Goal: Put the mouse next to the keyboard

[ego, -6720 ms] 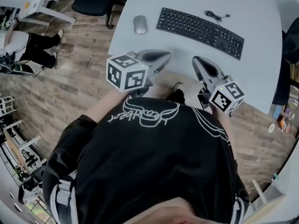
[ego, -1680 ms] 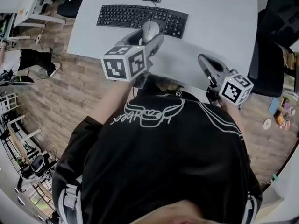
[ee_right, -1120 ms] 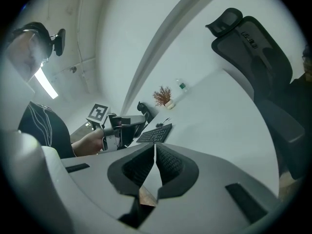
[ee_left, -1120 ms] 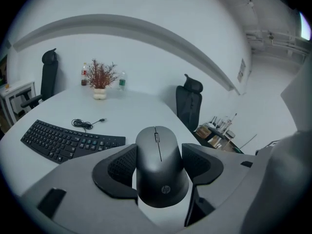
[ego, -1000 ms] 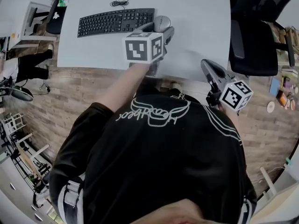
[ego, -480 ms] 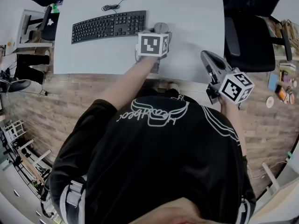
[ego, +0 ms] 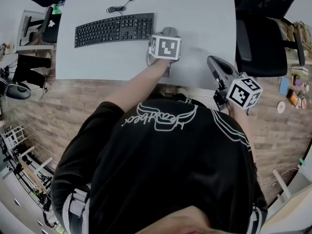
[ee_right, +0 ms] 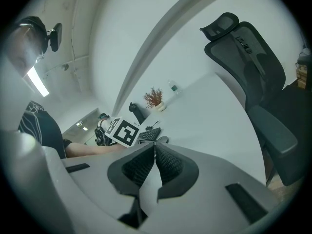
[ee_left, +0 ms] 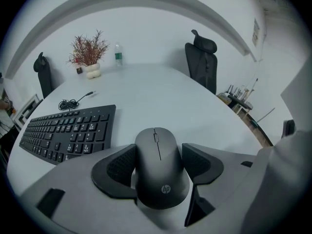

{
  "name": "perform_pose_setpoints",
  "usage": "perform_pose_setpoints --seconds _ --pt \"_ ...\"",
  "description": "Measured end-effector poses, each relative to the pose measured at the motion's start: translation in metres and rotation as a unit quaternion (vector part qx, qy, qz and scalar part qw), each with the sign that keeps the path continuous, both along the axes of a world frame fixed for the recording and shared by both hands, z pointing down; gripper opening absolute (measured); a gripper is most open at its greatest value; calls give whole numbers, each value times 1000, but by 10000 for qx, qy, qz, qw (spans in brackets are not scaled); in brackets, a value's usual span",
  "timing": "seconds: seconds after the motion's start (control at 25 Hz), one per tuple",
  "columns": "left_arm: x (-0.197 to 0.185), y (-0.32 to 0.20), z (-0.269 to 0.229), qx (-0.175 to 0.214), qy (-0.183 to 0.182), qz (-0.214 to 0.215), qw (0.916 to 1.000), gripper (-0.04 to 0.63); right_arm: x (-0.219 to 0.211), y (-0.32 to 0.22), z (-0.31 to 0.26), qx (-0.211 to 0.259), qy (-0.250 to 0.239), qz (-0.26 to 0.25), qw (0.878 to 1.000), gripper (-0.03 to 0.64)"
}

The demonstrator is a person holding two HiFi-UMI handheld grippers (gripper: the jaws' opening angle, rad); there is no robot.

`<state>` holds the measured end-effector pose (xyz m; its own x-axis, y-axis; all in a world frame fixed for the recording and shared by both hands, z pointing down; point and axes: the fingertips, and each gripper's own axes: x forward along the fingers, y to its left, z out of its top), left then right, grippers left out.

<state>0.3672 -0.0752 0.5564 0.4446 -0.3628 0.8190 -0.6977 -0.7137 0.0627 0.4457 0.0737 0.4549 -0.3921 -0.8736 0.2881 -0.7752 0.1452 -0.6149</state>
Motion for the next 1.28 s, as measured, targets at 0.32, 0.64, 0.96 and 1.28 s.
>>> perform_pose_setpoints --seconds 0.32,0.64,0.96,1.28 --pt "2 -3 -3 127 432 131 9989 344 -1 -7 6 -100 258 -123 9995 17" --pt "-13 -8 -58 413 1543 96 9871 356 -16 -17 -6 16 796 -609 9950 17" --pt "-53 46 -160 -3 3332 939 9382 8 -54 -34 -43 292 1097 -1110 9873 17" --pt "-113 104 -228 433 3976 2098 8922 8 -130 -16 -101 972 1290 -1391 9770 17"
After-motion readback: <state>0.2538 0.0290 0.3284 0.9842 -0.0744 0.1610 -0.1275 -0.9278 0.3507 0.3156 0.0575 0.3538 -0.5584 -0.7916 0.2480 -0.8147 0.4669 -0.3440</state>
